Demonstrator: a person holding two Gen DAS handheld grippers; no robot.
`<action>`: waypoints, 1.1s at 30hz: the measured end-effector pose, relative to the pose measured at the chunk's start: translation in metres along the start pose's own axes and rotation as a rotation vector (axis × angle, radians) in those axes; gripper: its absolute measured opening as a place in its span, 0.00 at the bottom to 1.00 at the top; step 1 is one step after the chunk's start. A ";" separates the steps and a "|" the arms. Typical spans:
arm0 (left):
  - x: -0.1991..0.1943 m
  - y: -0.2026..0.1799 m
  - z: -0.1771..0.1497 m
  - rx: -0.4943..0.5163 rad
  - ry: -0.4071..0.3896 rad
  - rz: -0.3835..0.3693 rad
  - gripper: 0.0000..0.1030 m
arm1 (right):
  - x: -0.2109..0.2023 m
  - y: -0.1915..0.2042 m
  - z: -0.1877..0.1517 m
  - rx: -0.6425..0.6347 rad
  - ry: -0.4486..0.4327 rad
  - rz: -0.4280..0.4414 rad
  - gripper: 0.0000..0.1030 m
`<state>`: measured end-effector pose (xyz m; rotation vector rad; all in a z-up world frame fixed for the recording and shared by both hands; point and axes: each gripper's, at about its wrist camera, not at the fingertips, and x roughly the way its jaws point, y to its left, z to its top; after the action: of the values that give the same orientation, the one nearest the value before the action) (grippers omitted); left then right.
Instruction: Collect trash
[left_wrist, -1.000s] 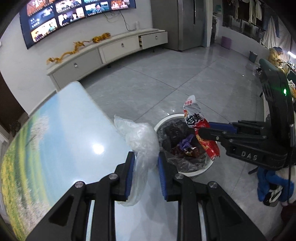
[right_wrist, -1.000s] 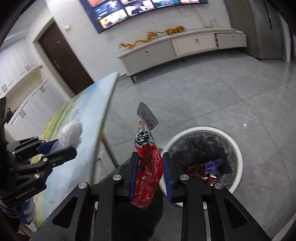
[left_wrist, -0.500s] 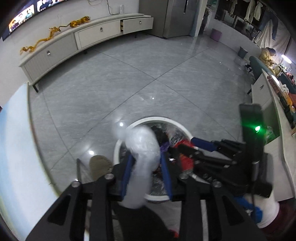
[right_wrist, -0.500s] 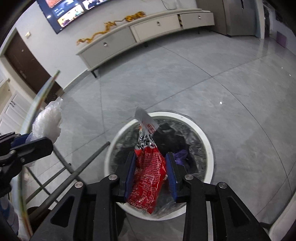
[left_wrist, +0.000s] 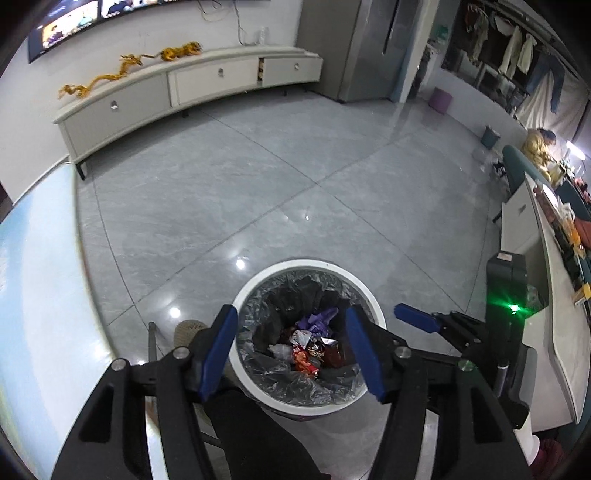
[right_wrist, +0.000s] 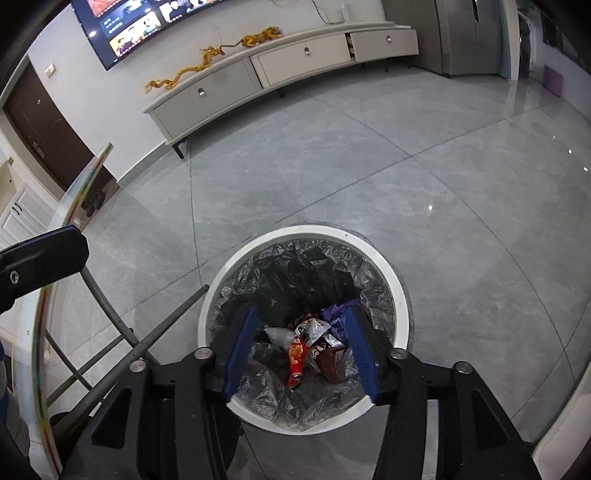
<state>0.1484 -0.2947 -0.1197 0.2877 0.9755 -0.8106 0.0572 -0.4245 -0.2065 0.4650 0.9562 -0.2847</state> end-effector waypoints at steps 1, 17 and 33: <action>-0.006 0.003 -0.005 -0.005 -0.012 0.005 0.58 | -0.006 0.004 0.000 -0.003 -0.012 0.003 0.55; -0.113 0.064 -0.080 -0.160 -0.205 0.219 0.58 | -0.077 0.112 -0.018 -0.163 -0.173 0.033 0.73; -0.193 0.132 -0.144 -0.344 -0.364 0.524 0.69 | -0.139 0.209 -0.040 -0.324 -0.391 -0.034 0.99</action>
<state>0.0962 -0.0325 -0.0572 0.0823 0.6357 -0.1957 0.0422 -0.2200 -0.0572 0.0886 0.6113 -0.2346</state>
